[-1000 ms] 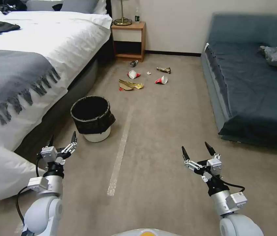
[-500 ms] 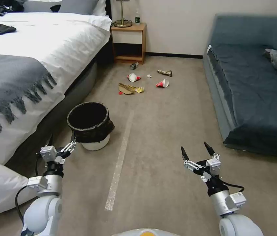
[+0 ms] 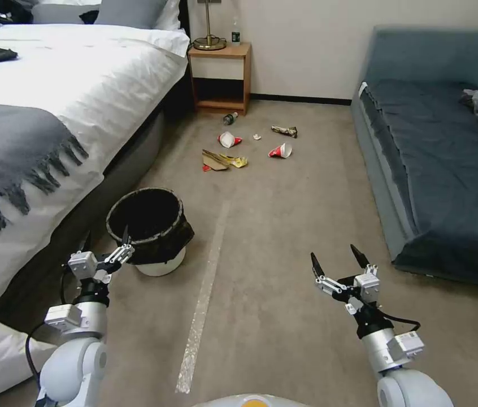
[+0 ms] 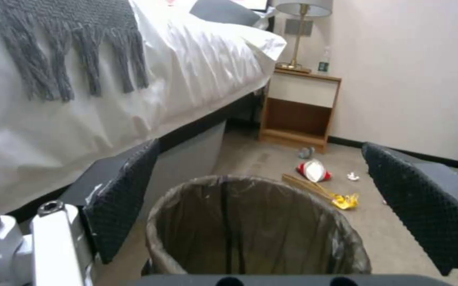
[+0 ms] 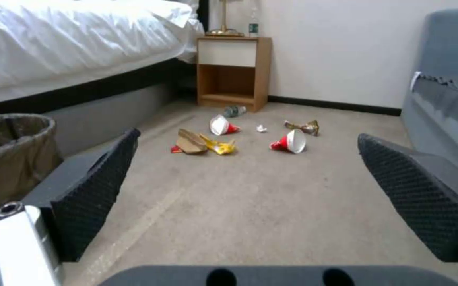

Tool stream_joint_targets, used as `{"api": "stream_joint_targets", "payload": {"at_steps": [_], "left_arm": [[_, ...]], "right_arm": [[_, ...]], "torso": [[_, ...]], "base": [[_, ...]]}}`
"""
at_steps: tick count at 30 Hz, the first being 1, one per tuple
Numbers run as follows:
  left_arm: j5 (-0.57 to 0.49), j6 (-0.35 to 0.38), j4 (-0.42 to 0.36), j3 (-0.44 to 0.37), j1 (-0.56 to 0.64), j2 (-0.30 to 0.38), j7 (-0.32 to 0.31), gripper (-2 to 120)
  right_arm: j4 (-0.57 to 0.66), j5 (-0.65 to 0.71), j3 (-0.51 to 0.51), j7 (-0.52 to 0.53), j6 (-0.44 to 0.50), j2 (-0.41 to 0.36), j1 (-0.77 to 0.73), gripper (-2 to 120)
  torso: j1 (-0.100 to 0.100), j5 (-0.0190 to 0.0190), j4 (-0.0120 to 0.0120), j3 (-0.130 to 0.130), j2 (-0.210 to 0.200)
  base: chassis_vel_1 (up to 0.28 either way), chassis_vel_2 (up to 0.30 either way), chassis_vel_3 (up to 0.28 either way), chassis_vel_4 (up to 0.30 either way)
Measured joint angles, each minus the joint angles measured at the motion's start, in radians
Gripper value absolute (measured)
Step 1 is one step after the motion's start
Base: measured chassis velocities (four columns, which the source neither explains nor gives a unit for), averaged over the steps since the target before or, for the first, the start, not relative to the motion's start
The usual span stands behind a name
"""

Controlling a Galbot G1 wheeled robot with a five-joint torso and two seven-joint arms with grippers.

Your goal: Pick up the trash can from the floor.

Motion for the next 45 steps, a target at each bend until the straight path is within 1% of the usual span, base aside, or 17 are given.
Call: {"api": "stream_joint_targets", "payload": {"at_steps": [17,20,26,28,29,31,32,34,35,36,37,39,40,42,43,44,45], "left_arm": [[-0.018,0.028,-0.021,0.005,0.019,0.005,-0.025,95],[-0.029,0.048,-0.030,0.010,0.023,0.005,-0.059,95],[-0.042,0.068,-0.044,0.012,0.023,0.005,-0.082,96],[-0.063,0.099,-0.057,0.016,0.021,0.005,-0.118,96],[-0.063,0.099,-0.057,0.016,0.021,0.005,-0.118,96],[-0.109,0.165,-0.068,0.021,0.010,0.005,-0.185,99],[-0.109,0.165,-0.068,0.021,0.010,0.005,-0.185,99],[-0.173,0.243,-0.073,0.022,-0.009,0.002,-0.265,100],[-0.173,0.243,-0.073,0.022,-0.009,0.002,-0.265,100],[-0.214,0.291,-0.073,0.022,-0.025,0.001,-0.303,100],[-0.214,0.291,-0.073,0.022,-0.025,0.001,-0.303,100],[-0.278,0.365,-0.071,0.016,-0.052,-0.002,-0.352,100],[-0.278,0.365,-0.071,0.016,-0.052,-0.002,-0.352,100],[-0.374,0.442,-0.068,0.010,-0.072,-0.005,-0.390,99],[-0.374,0.442,-0.068,0.010,-0.072,-0.005,-0.390,99],[-0.437,0.502,-0.069,0.003,-0.084,-0.010,-0.411,100],[-0.437,0.502,-0.069,0.003,-0.084,-0.010,-0.411,100]], "right_arm": [[0.001,0.006,-0.006,-0.013,0.008,-0.003,0.001,100],[-0.007,0.005,-0.011,-0.003,0.029,-0.004,0.015,100],[-0.007,0.004,-0.016,0.002,0.035,-0.006,0.025,100],[-0.010,-0.007,-0.017,0.001,0.041,-0.006,0.029,100],[-0.010,-0.007,-0.017,0.001,0.041,-0.006,0.029,100],[-0.014,-0.017,-0.022,-0.008,0.045,-0.004,0.029,100],[-0.014,-0.017,-0.022,-0.008,0.045,-0.004,0.029,100],[-0.016,-0.019,-0.022,-0.018,0.046,-0.002,0.032,100],[-0.016,-0.019,-0.022,-0.018,0.046,-0.002,0.032,100],[-0.018,-0.019,-0.021,-0.022,0.047,-0.002,0.033,100],[-0.018,-0.019,-0.021,-0.022,0.047,-0.002,0.033,100],[-0.023,-0.019,-0.020,-0.030,0.051,-0.003,0.035,100],[-0.023,-0.019,-0.020,-0.030,0.051,-0.003,0.035,100],[-0.028,-0.018,-0.017,-0.039,0.054,-0.004,0.036,100],[-0.028,-0.018,-0.017,-0.039,0.054,-0.004,0.036,100],[-0.031,-0.016,-0.014,-0.043,0.055,-0.004,0.039,100],[-0.031,-0.016,-0.014,-0.043,0.055,-0.004,0.039,100]], "torso": [[0.000,0.0000,-0.0001,0.000,0.000],[0.000,0.0000,0.0001,0.000,0.000],[0.000,0.0001,0.0000,0.000,0.000],[0.000,0.0000,0.0000,0.000,0.000],[0.000,0.0000,0.0000,0.000,0.000],[0.000,0.0001,0.0000,0.000,0.000],[0.000,0.0001,0.0000,0.000,0.000],[0.000,0.0000,0.0000,0.000,0.000],[0.000,0.0000,0.0000,0.000,0.000],[0.000,-0.0001,0.0001,0.000,0.000],[0.000,-0.0001,0.0001,0.000,0.000],[0.000,0.0001,-0.0001,0.000,0.000],[0.000,0.0001,-0.0001,0.000,0.000],[0.000,0.0000,-0.0001,0.000,0.000],[0.000,0.0000,-0.0001,0.000,0.000],[0.000,0.0001,0.0000,0.000,0.000],[0.000,0.0001,0.0000,0.000,0.000]], "base": [[-0.094,0.089,0.097,-0.104],[-0.090,0.095,0.101,-0.087],[-0.064,0.062,0.068,-0.052],[0.000,0.000,0.000,0.000],[0.000,0.000,0.000,0.000],[0.000,0.000,0.000,0.000],[0.000,0.000,0.000,0.000],[0.000,0.000,0.000,0.000],[0.000,0.000,0.000,0.000],[0.000,0.000,0.000,0.000],[0.000,0.000,0.000,0.000],[0.000,0.000,0.000,0.000],[0.000,0.000,0.000,0.000],[0.000,0.000,0.000,0.000],[0.000,0.000,0.000,0.000],[0.000,0.000,0.000,0.000],[0.000,0.000,0.000,0.000]]}}
